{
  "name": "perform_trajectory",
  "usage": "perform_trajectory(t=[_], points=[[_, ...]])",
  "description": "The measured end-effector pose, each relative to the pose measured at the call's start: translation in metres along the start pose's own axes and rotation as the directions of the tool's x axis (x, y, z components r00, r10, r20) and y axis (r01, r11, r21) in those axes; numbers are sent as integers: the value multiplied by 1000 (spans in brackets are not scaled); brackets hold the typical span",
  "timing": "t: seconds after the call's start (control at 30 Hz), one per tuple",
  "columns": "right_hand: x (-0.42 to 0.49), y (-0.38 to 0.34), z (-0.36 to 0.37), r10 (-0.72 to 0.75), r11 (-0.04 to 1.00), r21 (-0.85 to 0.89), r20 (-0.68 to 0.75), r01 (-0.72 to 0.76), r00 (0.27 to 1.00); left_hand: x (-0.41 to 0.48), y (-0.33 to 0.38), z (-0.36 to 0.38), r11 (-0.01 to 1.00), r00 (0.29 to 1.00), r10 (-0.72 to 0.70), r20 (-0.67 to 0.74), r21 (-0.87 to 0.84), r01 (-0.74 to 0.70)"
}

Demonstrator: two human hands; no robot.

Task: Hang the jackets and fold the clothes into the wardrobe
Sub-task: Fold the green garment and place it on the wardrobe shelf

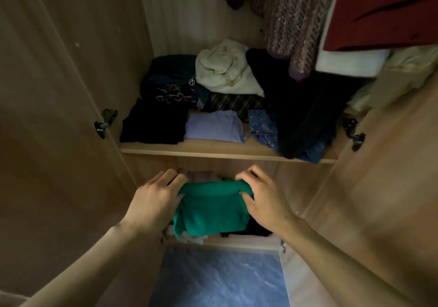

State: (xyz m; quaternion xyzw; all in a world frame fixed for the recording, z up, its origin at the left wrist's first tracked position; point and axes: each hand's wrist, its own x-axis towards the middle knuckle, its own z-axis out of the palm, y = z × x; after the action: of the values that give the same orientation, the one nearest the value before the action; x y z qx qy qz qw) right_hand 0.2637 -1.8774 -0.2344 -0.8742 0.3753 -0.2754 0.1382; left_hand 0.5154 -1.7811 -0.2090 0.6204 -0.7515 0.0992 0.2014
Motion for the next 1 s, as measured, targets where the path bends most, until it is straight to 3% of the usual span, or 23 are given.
perform_trajectory(t=[0.23,0.6,0.8,1.0], points=[[29,41,63,92,993,-82,88,-85,992,24,-63,76,987,982,-76,174,-125,99],[58,166,229,155,986,-83,112,-146,982,22,-138,274,959,966,-103,236,-234,159],[68,259,373,123,992,-41,77,-120,989,1,-195,436,947,973,-155,169,-254,195],[67,337,483,85,996,25,-24,-84,996,-7,-239,558,962,998,-68,12,-265,68]])
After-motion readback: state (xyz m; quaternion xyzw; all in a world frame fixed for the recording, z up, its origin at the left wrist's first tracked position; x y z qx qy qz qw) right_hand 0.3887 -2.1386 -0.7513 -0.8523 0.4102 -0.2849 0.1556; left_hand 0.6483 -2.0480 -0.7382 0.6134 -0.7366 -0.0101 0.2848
